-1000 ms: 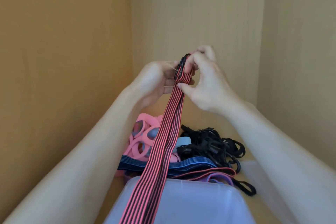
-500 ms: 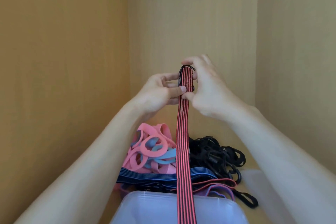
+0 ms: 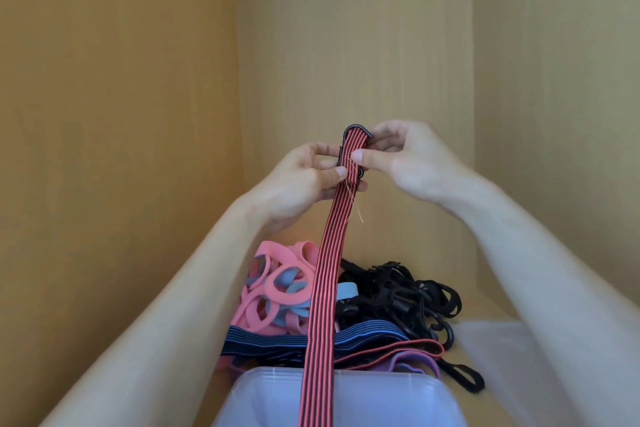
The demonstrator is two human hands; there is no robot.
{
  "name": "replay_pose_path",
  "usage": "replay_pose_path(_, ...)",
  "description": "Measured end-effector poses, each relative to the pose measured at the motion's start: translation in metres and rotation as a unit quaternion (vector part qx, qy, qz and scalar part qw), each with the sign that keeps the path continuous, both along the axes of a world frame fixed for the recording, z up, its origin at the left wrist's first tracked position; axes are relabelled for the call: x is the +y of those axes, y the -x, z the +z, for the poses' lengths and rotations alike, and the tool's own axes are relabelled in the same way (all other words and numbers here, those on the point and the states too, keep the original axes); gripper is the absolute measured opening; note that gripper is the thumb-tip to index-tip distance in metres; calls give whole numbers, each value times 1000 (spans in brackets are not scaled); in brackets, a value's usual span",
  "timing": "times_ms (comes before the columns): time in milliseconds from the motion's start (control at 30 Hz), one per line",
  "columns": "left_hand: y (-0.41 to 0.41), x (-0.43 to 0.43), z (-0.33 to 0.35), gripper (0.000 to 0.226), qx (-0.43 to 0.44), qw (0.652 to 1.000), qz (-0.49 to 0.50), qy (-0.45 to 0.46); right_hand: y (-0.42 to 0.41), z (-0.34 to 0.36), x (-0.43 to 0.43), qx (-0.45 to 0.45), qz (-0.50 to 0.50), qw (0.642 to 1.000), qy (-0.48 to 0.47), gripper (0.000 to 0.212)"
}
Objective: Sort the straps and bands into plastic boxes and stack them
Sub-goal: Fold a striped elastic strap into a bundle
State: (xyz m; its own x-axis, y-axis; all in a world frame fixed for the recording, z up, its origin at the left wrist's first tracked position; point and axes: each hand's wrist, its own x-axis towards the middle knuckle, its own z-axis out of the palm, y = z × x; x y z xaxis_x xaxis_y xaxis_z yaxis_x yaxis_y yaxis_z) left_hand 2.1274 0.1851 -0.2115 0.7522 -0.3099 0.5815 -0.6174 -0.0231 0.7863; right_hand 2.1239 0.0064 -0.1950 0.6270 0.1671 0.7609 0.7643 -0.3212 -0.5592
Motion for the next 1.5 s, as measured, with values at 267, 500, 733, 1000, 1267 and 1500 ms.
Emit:
replay_pose_path(267, -2, 1, -4, 19, 23, 999, -26, 2, -4, -5, 9, -17, 14, 997, -78, 20)
replay_pose_path(500, -4, 11, -7, 29, 56, 998, -21, 27, -6, -8, 9, -89, 25, 994, -50, 29)
replay_pose_path(733, 4, 14, -1, 30, 105, 989, -92, 51, -6, -13, 11, -163, -46, 984, 57, 38)
replay_pose_path(1000, 1, 12, -2, 61, 83, 992, -75, 54, -10, -16, 10, -150, -57, 985, 67, 36)
replay_pose_path(1267, -5, 13, -4, 67, 55, 995, -45, 71, -3, -11, 6, -112, -9, 992, 60, 41)
replay_pose_path(1500, -10, 16, -4, 71, 18, 999, 6, 46, -10, -11, 9, -66, -29, 997, -26, 16)
